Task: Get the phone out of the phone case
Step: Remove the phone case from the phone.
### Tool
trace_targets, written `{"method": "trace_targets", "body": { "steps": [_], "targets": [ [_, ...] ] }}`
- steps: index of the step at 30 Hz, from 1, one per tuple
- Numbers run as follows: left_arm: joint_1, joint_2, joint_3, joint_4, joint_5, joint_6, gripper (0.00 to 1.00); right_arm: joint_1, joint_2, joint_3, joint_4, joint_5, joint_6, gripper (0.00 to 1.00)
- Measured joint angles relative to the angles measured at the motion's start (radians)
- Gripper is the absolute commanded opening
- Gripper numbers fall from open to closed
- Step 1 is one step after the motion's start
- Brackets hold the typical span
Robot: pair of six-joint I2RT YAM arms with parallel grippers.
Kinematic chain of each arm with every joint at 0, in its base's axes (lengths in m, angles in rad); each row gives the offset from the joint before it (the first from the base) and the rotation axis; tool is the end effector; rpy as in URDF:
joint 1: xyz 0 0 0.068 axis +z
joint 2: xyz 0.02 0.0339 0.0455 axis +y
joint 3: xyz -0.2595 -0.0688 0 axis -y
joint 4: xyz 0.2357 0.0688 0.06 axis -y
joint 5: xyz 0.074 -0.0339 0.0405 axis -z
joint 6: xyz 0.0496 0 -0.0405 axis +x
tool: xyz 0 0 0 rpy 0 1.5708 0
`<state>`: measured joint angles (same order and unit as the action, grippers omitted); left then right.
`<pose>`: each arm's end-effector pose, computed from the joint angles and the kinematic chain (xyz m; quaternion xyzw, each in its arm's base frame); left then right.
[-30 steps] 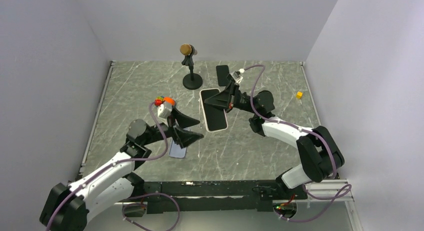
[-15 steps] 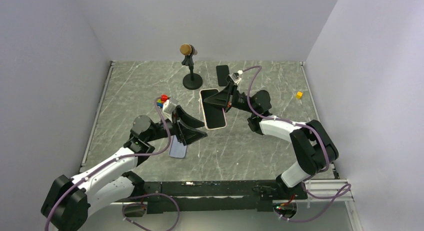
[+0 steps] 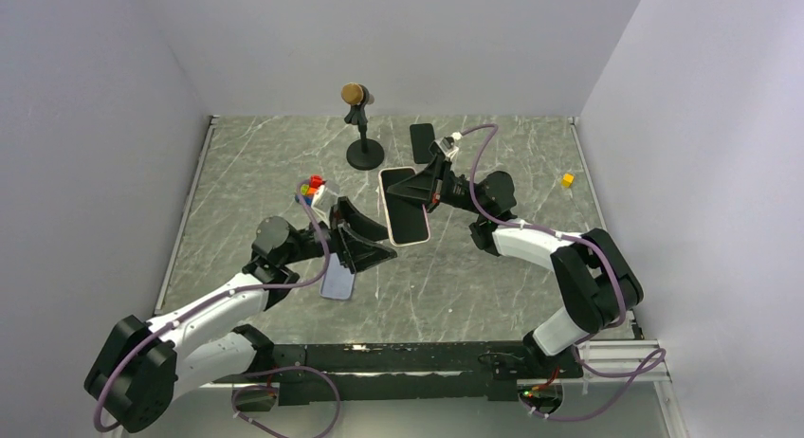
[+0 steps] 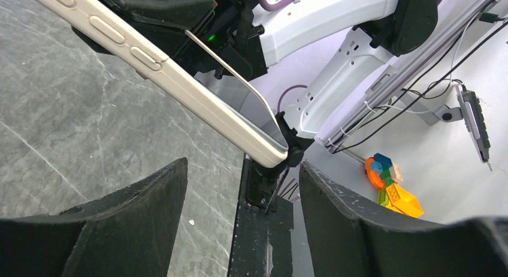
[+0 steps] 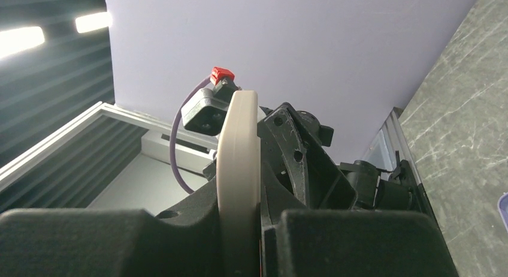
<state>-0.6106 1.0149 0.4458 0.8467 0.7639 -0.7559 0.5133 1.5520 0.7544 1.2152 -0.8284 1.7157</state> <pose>0.1602 -0.1540 0.2876 0.2561 0.5792 -0.6417 0.4326 0.2617 0.1895 0.2898 0.0041 0.6024 0.7856 0.1412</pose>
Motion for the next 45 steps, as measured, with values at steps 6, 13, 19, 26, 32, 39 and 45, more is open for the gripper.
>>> {"method": "trace_targets", "body": {
  "steps": [6,13,19,26,32,39,45],
  "targets": [
    [0.000,0.024,0.013,0.010,-0.001,-0.008,0.74,0.000,0.000,0.000,0.005,-0.001,0.002,0.00],
    [0.000,0.045,0.015,0.040,-0.001,-0.035,0.63,0.001,0.000,0.000,0.005,-0.002,0.002,0.00],
    [0.000,0.045,0.032,0.039,0.002,-0.032,0.45,0.002,-0.002,0.000,-0.002,0.000,-0.003,0.00],
    [-0.008,0.044,0.043,0.024,0.018,-0.021,0.32,0.000,-0.017,0.000,-0.026,0.009,-0.026,0.00],
    [-0.009,0.044,0.028,0.068,0.021,-0.021,0.19,0.002,-0.018,0.000,0.012,0.012,0.002,0.00],
    [-0.016,0.042,0.009,0.147,0.029,-0.019,0.09,0.019,-0.011,0.005,0.100,0.020,0.076,0.00],
    [-0.018,0.038,0.064,0.010,0.016,-0.005,0.09,0.018,-0.011,0.016,0.112,0.035,0.087,0.00]
  ]
}}
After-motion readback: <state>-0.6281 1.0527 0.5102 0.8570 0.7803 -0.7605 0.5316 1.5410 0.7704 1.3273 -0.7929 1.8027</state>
